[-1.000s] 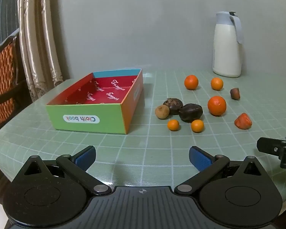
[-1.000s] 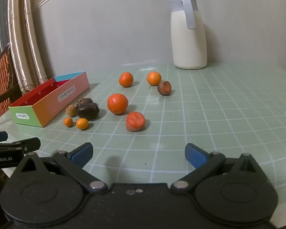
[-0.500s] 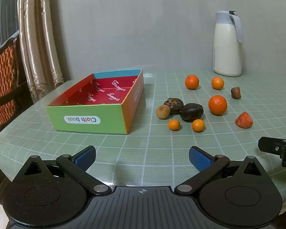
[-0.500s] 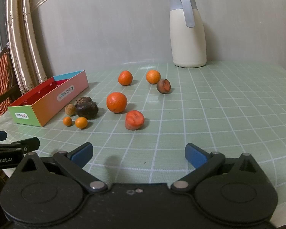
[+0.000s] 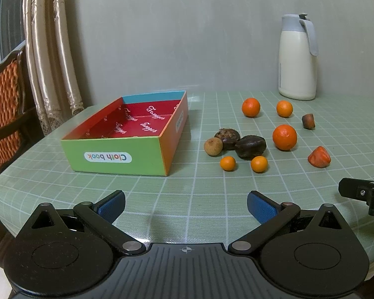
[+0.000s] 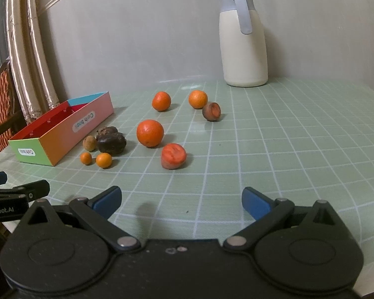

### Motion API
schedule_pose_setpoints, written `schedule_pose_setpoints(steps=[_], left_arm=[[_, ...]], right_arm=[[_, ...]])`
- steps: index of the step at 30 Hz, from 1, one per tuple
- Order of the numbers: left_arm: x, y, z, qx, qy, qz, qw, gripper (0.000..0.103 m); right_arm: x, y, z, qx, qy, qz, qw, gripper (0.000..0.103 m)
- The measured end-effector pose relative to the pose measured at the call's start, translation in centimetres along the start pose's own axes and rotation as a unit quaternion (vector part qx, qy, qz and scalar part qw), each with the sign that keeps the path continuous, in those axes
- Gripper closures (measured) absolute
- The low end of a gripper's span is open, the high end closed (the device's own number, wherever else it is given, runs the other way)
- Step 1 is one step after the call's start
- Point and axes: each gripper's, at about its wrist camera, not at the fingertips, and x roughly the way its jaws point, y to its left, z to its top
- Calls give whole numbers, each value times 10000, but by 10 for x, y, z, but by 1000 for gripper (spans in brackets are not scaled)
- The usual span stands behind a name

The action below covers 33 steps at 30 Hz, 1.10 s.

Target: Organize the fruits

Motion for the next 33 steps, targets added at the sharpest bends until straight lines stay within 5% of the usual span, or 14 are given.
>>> schedule_pose_setpoints(steps=[33], left_arm=[[0,0,0,50,-15,32,10000,0]], right_arm=[[-3,-6,1,181,-24,-9,9998,0]])
